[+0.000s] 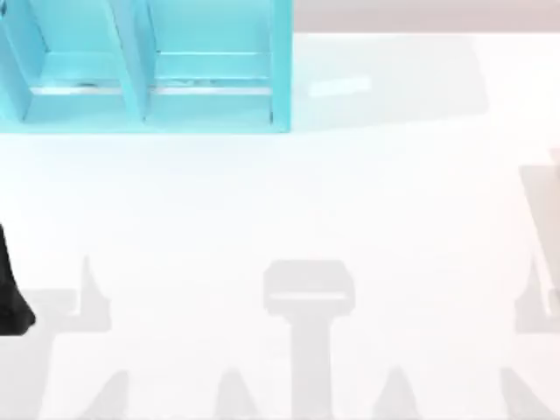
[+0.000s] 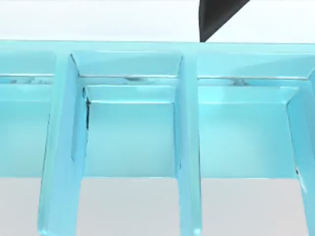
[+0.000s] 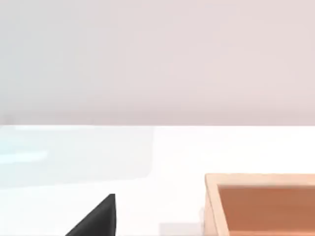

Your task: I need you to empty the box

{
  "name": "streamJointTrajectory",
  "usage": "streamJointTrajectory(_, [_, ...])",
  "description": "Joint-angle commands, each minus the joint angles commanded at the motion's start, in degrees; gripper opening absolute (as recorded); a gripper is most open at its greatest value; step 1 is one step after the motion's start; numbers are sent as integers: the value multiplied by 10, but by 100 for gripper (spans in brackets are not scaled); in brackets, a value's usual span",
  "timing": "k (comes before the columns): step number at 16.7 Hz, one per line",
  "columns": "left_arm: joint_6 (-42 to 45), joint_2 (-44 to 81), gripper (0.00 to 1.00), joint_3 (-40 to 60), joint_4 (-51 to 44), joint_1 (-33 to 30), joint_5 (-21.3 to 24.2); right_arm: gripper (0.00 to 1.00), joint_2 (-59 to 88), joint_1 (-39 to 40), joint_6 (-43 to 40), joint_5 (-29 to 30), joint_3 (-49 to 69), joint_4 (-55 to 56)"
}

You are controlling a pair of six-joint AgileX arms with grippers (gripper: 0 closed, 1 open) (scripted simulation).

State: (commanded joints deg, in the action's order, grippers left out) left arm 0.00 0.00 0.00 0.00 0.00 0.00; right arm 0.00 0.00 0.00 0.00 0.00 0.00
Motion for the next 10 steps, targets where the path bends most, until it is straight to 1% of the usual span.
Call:
streamJointTrajectory(3, [0,0,100,0,0,0,0,100,7,-3,-3,0,6,-6])
streamJointTrajectory(5, [0,0,100,0,0,0,0,100,37,-15,-15,0,36,-35])
streamJointTrajectory(7, [0,0,100,0,0,0,0,100,92,-36,-35,0,84,-81])
streamJointTrajectory(10, [0,0,100,0,0,0,0,100,214,-78,-76,0,184,-174])
